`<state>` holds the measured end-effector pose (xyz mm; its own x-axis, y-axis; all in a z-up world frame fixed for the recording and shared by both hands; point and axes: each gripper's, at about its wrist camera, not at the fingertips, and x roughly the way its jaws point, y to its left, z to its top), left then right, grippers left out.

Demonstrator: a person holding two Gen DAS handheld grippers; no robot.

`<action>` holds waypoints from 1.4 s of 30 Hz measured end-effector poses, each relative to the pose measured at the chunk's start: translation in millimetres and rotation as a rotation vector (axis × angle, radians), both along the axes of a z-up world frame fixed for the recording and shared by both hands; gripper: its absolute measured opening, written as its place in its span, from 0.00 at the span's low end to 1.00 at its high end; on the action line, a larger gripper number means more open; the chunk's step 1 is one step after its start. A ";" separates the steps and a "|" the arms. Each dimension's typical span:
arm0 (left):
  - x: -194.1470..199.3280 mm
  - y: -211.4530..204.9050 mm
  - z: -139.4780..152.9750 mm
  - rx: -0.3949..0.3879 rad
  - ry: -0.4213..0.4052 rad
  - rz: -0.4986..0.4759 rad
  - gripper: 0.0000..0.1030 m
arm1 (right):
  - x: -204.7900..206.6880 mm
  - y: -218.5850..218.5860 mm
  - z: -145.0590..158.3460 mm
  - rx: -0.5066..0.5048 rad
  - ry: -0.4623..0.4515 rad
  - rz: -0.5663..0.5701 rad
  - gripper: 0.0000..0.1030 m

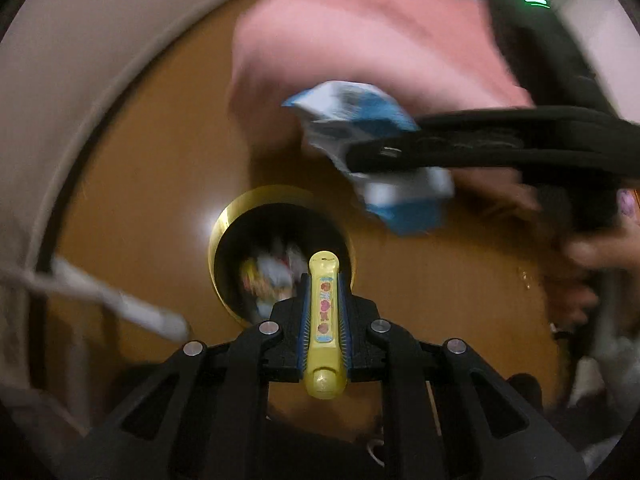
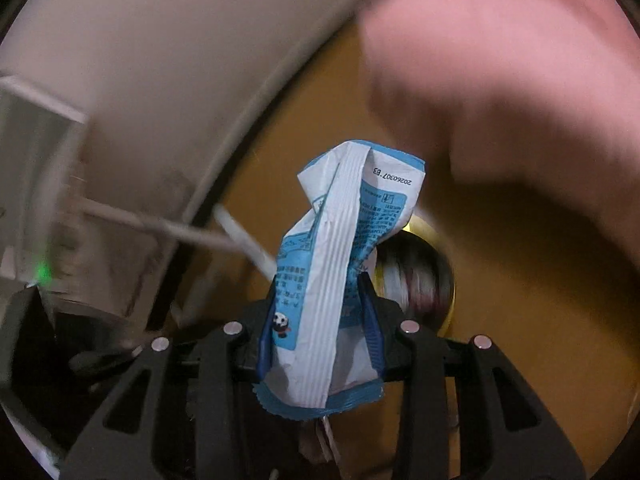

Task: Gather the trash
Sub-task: 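Carry the yellow tube and blue-white bag to the black bin and open both tools, then return both tools to the desk over the remaining trash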

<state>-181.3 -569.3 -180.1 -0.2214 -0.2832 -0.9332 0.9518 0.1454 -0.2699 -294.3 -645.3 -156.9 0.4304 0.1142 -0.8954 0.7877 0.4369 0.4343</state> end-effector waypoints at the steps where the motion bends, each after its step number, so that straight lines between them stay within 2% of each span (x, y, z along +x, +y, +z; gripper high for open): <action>1: 2.8 -6.4 -17.2 0.039 0.030 0.021 0.11 | -4.0 -2.7 -22.3 0.058 0.020 -0.016 0.36; 2: 9.2 -10.2 -36.9 0.084 0.061 0.053 0.11 | -8.7 -6.3 -42.2 0.120 0.019 -0.043 0.36; 3: 11.8 -14.2 -47.3 0.109 0.056 0.063 0.11 | -12.1 -10.2 -51.7 0.153 0.009 -0.069 0.36; 5: 9.1 -22.1 -51.5 0.118 0.038 0.067 0.11 | -14.6 -14.2 -61.6 0.188 -0.014 -0.092 0.36; 9: 6.4 -28.3 -49.7 0.122 0.040 0.086 0.12 | -6.1 -19.1 -68.5 0.196 -0.012 -0.061 0.36; 11: 4.8 -23.3 -53.7 0.122 0.063 0.120 0.14 | -4.4 -24.3 -66.6 0.190 -0.015 -0.061 0.44; 12: 5.7 -20.3 -52.7 0.120 0.088 0.147 0.37 | -9.3 -27.5 -65.3 0.179 -0.015 -0.060 0.61; 13: 7.6 -22.2 -52.7 0.118 0.104 0.168 0.85 | -9.7 -27.0 -63.0 0.170 -0.015 -0.064 0.73; 14: 8.7 -21.6 -50.4 0.101 0.106 0.191 0.94 | -7.6 -18.8 -62.7 0.162 -0.018 -0.073 0.86; 15: 8.4 -19.1 -45.7 0.060 0.090 0.200 0.94 | -9.0 -18.4 -58.9 0.150 -0.032 -0.080 0.86; 19: -4.1 -18.6 -28.5 0.005 0.019 0.138 0.94 | -23.3 -27.8 -37.0 0.059 -0.005 -0.136 0.86; 22: -19.0 -17.3 9.0 -0.101 -0.024 0.096 0.94 | -39.6 -37.4 0.1 -0.124 0.113 -0.205 0.91; 24: -21.8 -13.3 50.8 -0.202 -0.013 0.057 0.94 | -48.3 -37.7 32.9 -0.285 0.216 -0.242 0.92; 26: -11.6 3.0 99.9 -0.321 -0.010 0.076 0.94 | -55.9 -30.7 68.9 -0.452 0.259 -0.290 0.92; 28: 8.7 26.6 142.3 -0.408 -0.052 0.133 0.94 | -60.4 -19.7 99.2 -0.594 0.235 -0.334 0.93; 30: 41.8 63.9 182.2 -0.474 -0.145 0.239 0.94 | -55.7 -3.5 124.5 -0.717 0.150 -0.336 0.93; 31: 57.2 82.6 195.8 -0.493 -0.187 0.292 0.94 | -47.9 3.6 131.6 -0.742 0.114 -0.307 0.93; 32: 82.8 116.0 214.1 -0.514 -0.254 0.391 0.94 | -39.1 7.4 135.2 -0.746 0.096 -0.271 0.93; 35: 130.4 193.7 241.0 -0.535 -0.349 0.597 0.94 | 2.4 26.2 145.9 -0.761 0.048 -0.162 0.93; 37: 164.4 263.1 253.6 -0.521 -0.431 0.762 0.94 | 35.3 46.1 156.0 -0.784 -0.015 -0.102 0.93; 39: 183.9 317.5 259.4 -0.479 -0.500 0.873 0.94 | 73.1 70.3 169.0 -0.784 -0.106 -0.023 0.93; 42: 213.1 404.1 251.6 -0.365 -0.589 1.056 0.94 | 128.5 106.0 186.6 -0.744 -0.243 0.120 0.93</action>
<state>31.7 -165.2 71.5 0.6912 -0.3288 -0.6435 0.4066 0.9131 -0.0298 -165.8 -539.3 29.7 0.6460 -0.4200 -0.6374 0.6377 0.7559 0.1482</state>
